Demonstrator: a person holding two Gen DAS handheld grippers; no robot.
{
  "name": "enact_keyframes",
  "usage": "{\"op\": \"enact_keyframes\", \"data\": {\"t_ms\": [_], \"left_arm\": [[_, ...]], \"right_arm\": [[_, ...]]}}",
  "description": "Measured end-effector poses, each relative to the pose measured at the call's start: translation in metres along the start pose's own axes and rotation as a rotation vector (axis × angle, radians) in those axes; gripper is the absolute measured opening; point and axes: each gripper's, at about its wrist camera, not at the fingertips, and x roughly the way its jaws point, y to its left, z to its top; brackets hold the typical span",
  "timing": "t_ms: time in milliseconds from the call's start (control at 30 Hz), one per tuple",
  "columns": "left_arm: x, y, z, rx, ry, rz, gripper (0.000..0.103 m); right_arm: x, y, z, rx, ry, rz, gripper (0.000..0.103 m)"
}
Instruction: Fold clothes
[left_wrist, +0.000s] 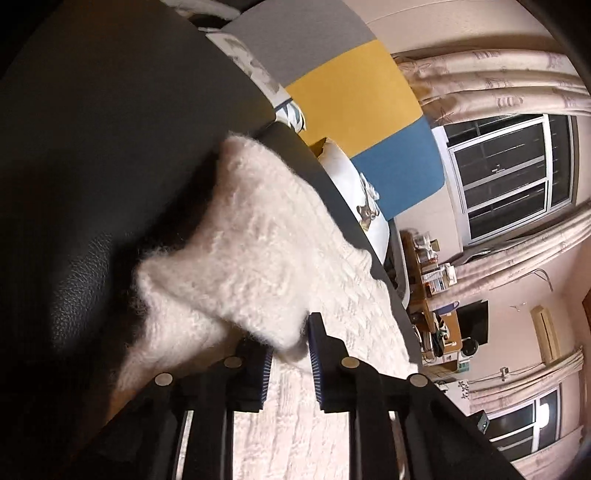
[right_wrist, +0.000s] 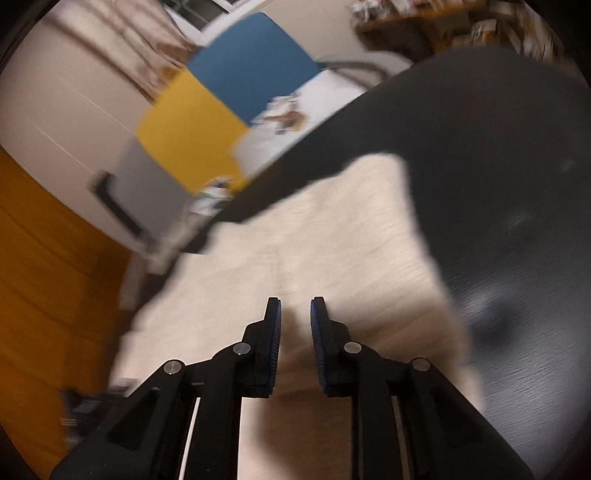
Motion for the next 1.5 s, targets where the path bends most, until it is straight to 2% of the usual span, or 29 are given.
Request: {"op": "enact_keyframes", "data": {"t_ms": [67, 167, 300, 367, 433, 500, 567, 633, 700, 733, 800, 833, 867, 933, 1033, 1133, 1167, 1233, 1333, 1500], "left_arm": [[0.0, 0.001, 0.002, -0.018, 0.008, -0.011, 0.022], [-0.009, 0.007, -0.008, -0.018, 0.012, -0.018, 0.023], [-0.015, 0.007, -0.013, -0.015, 0.009, -0.025, 0.024], [-0.017, 0.007, -0.013, -0.009, 0.016, -0.026, 0.024], [-0.017, 0.008, -0.012, -0.009, 0.024, -0.035, 0.024], [-0.018, 0.01, -0.012, -0.008, 0.026, -0.042, 0.024], [-0.02, 0.011, -0.012, -0.002, 0.028, -0.047, 0.024], [-0.02, 0.013, -0.012, 0.001, 0.029, -0.052, 0.024], [-0.021, 0.014, -0.012, -0.003, 0.028, -0.059, 0.024], [-0.022, 0.014, -0.012, -0.005, 0.024, -0.061, 0.024], [-0.024, 0.014, -0.012, -0.006, 0.011, -0.061, 0.024], [-0.025, 0.014, -0.013, -0.003, 0.0, -0.06, 0.024], [-0.027, 0.012, -0.013, 0.01, -0.02, -0.055, 0.025], [-0.032, 0.004, -0.012, 0.055, -0.054, -0.049, 0.025], [-0.043, -0.014, -0.006, 0.139, -0.11, -0.099, 0.025], [-0.035, -0.015, -0.002, 0.156, -0.094, -0.078, 0.025], [-0.027, -0.011, -0.002, 0.142, -0.07, -0.049, 0.025], [-0.015, 0.002, -0.004, 0.108, -0.029, -0.001, 0.021], [-0.02, 0.002, -0.005, 0.119, -0.039, 0.003, 0.021], [-0.029, 0.009, -0.004, 0.067, -0.093, 0.037, 0.021]], "right_arm": [[0.003, -0.001, 0.0, 0.028, 0.028, -0.001, 0.034], [0.006, -0.004, -0.003, 0.089, 0.048, -0.002, 0.035], [0.01, -0.008, -0.015, 0.173, 0.067, 0.076, 0.038], [0.018, -0.007, -0.017, 0.207, 0.047, 0.135, 0.056], [0.026, -0.006, -0.018, 0.237, 0.016, 0.155, 0.063], [0.028, -0.002, -0.018, 0.23, -0.01, 0.148, 0.068], [0.03, 0.006, -0.02, 0.196, -0.023, 0.135, 0.079], [0.032, 0.017, -0.023, 0.138, -0.019, 0.114, 0.082], [0.035, 0.02, -0.025, 0.135, -0.019, 0.115, 0.084], [0.035, 0.02, -0.024, 0.142, -0.02, 0.114, 0.082], [0.032, 0.019, -0.024, 0.144, -0.044, 0.057, 0.062], [0.03, 0.019, -0.024, 0.144, -0.057, 0.024, 0.021], [0.031, 0.019, -0.024, 0.139, -0.058, 0.0, 0.007], [0.032, 0.025, -0.023, 0.105, -0.057, -0.036, 0.007], [0.014, 0.049, -0.013, -0.028, -0.1, -0.063, 0.007], [-0.012, 0.078, -0.005, -0.197, -0.185, -0.119, 0.007], [-0.015, 0.08, -0.005, -0.226, -0.189, -0.149, 0.007], [-0.005, 0.068, -0.006, -0.222, -0.145, -0.213, 0.007], [0.012, 0.039, -0.015, -0.149, -0.07, -0.237, 0.007], [0.013, 0.022, -0.024, -0.105, -0.063, -0.231, 0.007]]}}
